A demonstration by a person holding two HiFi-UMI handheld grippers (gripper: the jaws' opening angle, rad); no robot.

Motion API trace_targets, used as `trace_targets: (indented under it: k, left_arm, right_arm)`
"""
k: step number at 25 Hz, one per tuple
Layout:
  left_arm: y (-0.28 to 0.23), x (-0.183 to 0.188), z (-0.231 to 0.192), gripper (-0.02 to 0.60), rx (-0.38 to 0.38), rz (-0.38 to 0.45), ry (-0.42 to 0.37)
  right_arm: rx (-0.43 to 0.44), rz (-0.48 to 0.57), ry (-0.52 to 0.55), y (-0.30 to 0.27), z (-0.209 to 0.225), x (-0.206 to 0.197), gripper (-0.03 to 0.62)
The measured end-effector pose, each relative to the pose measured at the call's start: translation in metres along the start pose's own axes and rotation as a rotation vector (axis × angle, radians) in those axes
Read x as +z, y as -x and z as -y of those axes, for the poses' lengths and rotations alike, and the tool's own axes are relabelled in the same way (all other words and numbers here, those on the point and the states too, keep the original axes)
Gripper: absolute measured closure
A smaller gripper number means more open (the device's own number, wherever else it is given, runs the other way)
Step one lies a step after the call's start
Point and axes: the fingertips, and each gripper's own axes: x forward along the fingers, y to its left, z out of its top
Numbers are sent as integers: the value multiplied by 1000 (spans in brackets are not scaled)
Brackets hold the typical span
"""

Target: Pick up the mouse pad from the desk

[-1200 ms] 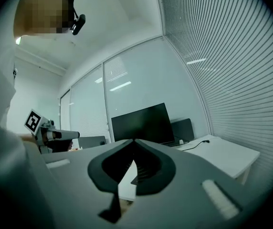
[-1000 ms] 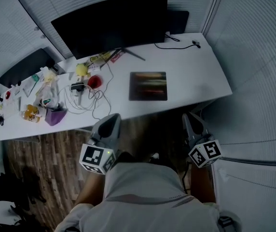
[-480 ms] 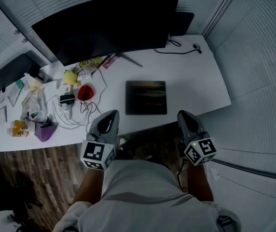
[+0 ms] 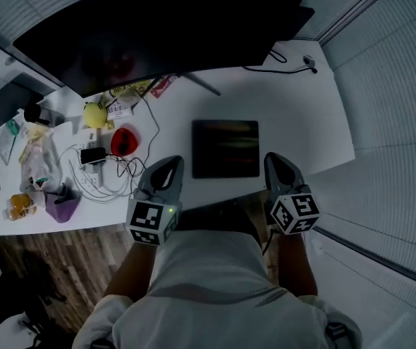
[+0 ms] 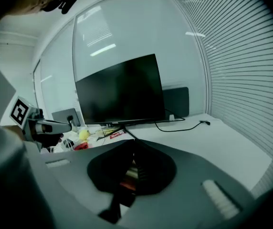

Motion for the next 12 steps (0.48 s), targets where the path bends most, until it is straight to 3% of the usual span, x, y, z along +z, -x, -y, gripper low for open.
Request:
trace_targets:
  k: [2,3,4,5,12]
  left_arm:
    - [-19,-11,-4,578,16,-31,18]
    - [-31,-19,-5,577,21,-57,29]
    - [-42,-28,-3,534,23,-89,45]
    - [-52,-37,0,485,23,-122,63]
    - [-103,-96,12,394,63,-317,101]
  right_arm:
    - [-15,-76,11,-20,15,-17,556]
    - [-15,-125,7,-30,22,-28,454]
    - [-14,-174,-1,-38,30,-40,411]
    - [-14,-216,-5,-45,37,-51,403]
    - [20,-413,25,-78,63,-106,339]
